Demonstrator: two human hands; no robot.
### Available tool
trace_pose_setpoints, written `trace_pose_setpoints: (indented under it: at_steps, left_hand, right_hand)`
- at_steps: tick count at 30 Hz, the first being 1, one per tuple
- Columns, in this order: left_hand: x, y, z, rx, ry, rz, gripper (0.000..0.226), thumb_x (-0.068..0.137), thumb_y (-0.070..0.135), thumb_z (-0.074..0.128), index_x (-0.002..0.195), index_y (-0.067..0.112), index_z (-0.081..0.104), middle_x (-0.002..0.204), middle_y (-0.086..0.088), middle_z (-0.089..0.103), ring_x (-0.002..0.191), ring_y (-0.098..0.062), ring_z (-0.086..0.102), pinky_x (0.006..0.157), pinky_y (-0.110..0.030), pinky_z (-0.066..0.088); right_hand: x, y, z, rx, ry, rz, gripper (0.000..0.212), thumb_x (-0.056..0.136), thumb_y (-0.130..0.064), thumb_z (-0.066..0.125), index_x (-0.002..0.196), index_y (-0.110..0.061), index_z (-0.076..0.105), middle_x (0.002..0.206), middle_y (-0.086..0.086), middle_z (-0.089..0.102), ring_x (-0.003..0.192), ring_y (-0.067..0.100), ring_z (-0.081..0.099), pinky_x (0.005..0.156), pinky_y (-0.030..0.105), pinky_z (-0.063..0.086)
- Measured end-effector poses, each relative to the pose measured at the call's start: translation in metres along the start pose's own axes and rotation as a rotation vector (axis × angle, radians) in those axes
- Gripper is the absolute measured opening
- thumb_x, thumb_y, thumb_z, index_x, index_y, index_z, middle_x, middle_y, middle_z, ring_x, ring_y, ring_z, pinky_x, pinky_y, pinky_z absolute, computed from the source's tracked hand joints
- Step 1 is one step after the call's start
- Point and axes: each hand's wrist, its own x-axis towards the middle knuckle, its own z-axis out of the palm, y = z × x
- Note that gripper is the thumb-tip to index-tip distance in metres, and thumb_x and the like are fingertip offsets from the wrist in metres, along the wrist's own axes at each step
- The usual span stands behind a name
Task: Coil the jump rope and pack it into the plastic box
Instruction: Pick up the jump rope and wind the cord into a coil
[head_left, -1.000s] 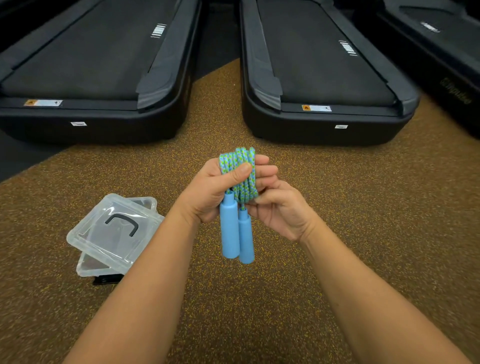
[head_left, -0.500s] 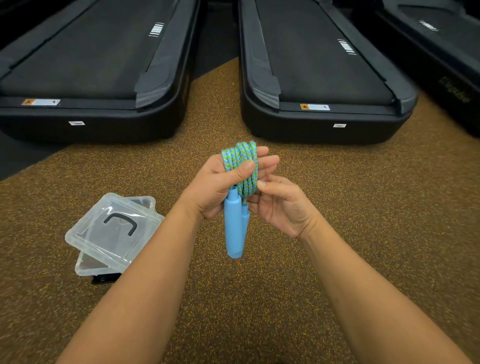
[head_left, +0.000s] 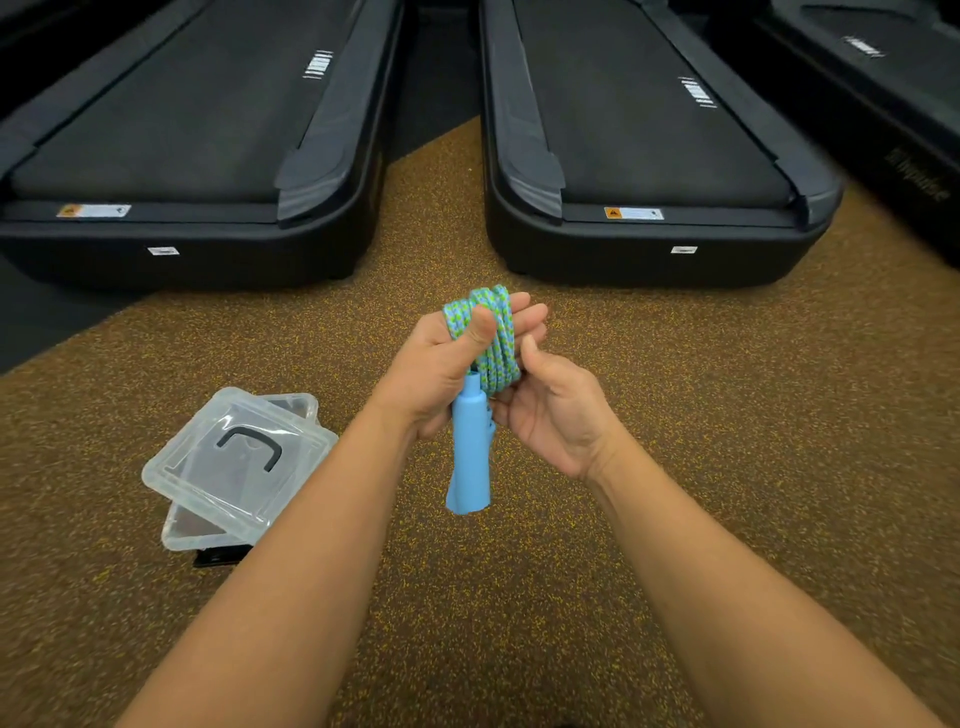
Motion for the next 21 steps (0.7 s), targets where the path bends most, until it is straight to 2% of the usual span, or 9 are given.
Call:
trace_pose_setpoints:
  at_steps: [4, 6, 9, 11, 13, 15, 18, 21]
  left_hand:
    - [0.0005, 0.0011, 0.0007, 0.013, 0.020, 0.000, 0.086, 0.062, 0.058, 0.062, 0.122, -0.003, 0.053, 0.118, -0.018, 0.066, 0.114, -0.030, 0.061, 0.094, -0.037, 0.051]
    - [0.0009, 0.0017, 0.0033, 0.022, 0.050, 0.001, 0.087, 0.060, 0.061, 0.053, 0.119, -0.003, 0.055, 0.113, -0.017, 0.068, 0.111, -0.030, 0.063, 0.092, -0.036, 0.052]
    - [0.0006, 0.0015, 0.0052, 0.012, 0.078, 0.012, 0.084, 0.060, 0.063, 0.050, 0.113, -0.002, 0.059, 0.109, -0.018, 0.069, 0.107, -0.030, 0.065, 0.090, -0.036, 0.053]
    - [0.0002, 0.0025, 0.0070, 0.001, 0.096, 0.000, 0.085, 0.066, 0.067, 0.045, 0.114, -0.003, 0.059, 0.112, -0.021, 0.067, 0.109, -0.030, 0.064, 0.092, -0.037, 0.052]
    - [0.0009, 0.0037, 0.0079, -0.017, 0.105, -0.043, 0.088, 0.079, 0.069, 0.025, 0.119, -0.004, 0.056, 0.115, -0.022, 0.066, 0.112, -0.030, 0.062, 0.095, -0.036, 0.051]
    - [0.0014, 0.0048, 0.0071, -0.083, 0.079, -0.093, 0.082, 0.091, 0.061, 0.012, 0.121, -0.004, 0.053, 0.115, -0.021, 0.066, 0.113, -0.029, 0.061, 0.099, -0.037, 0.048]
    - [0.0009, 0.0053, 0.0061, -0.150, 0.029, -0.127, 0.068, 0.097, 0.047, 0.015, 0.126, -0.005, 0.049, 0.119, -0.021, 0.063, 0.120, -0.031, 0.056, 0.104, -0.037, 0.043]
    - [0.0008, 0.0033, 0.0053, -0.122, 0.005, -0.130, 0.059, 0.099, 0.041, 0.021, 0.129, -0.003, 0.047, 0.124, -0.019, 0.061, 0.125, -0.029, 0.052, 0.104, -0.035, 0.043]
  right_hand:
    - [-0.0010, -0.0006, 0.0034, -0.001, -0.006, -0.011, 0.030, 0.097, -0.021, 0.040, 0.120, -0.009, 0.054, 0.105, 0.008, 0.066, 0.093, 0.017, 0.064, 0.087, 0.036, 0.053]
    - [-0.0008, -0.0002, 0.0064, -0.001, -0.008, -0.019, 0.028, 0.098, -0.019, 0.039, 0.119, -0.012, 0.055, 0.103, 0.005, 0.068, 0.091, 0.014, 0.066, 0.083, 0.033, 0.055]
    - [-0.0001, 0.0010, 0.0081, -0.010, -0.006, -0.029, 0.029, 0.099, -0.019, 0.037, 0.122, -0.014, 0.054, 0.106, 0.004, 0.067, 0.092, 0.013, 0.065, 0.083, 0.031, 0.054]
    - [-0.0001, 0.0008, 0.0082, 0.002, -0.001, -0.031, 0.032, 0.098, -0.025, 0.038, 0.125, -0.014, 0.052, 0.110, 0.005, 0.066, 0.095, 0.014, 0.064, 0.084, 0.032, 0.054]
    - [-0.0006, -0.0005, 0.0086, 0.026, 0.001, -0.019, 0.039, 0.095, -0.033, 0.040, 0.127, -0.014, 0.052, 0.113, 0.005, 0.066, 0.098, 0.015, 0.063, 0.082, 0.030, 0.054]
    - [-0.0010, -0.0013, 0.0080, 0.034, 0.007, -0.015, 0.039, 0.094, -0.033, 0.040, 0.126, -0.014, 0.053, 0.111, 0.005, 0.066, 0.096, 0.014, 0.064, 0.078, 0.028, 0.055]
    - [-0.0007, -0.0016, 0.0054, 0.042, 0.017, -0.016, 0.033, 0.098, -0.027, 0.038, 0.123, -0.014, 0.053, 0.109, 0.005, 0.067, 0.094, 0.014, 0.064, 0.077, 0.027, 0.055]
    - [0.0000, -0.0014, 0.0031, 0.047, 0.032, -0.010, 0.038, 0.099, -0.027, 0.038, 0.131, -0.011, 0.049, 0.118, 0.009, 0.063, 0.101, 0.018, 0.063, 0.080, 0.030, 0.054]
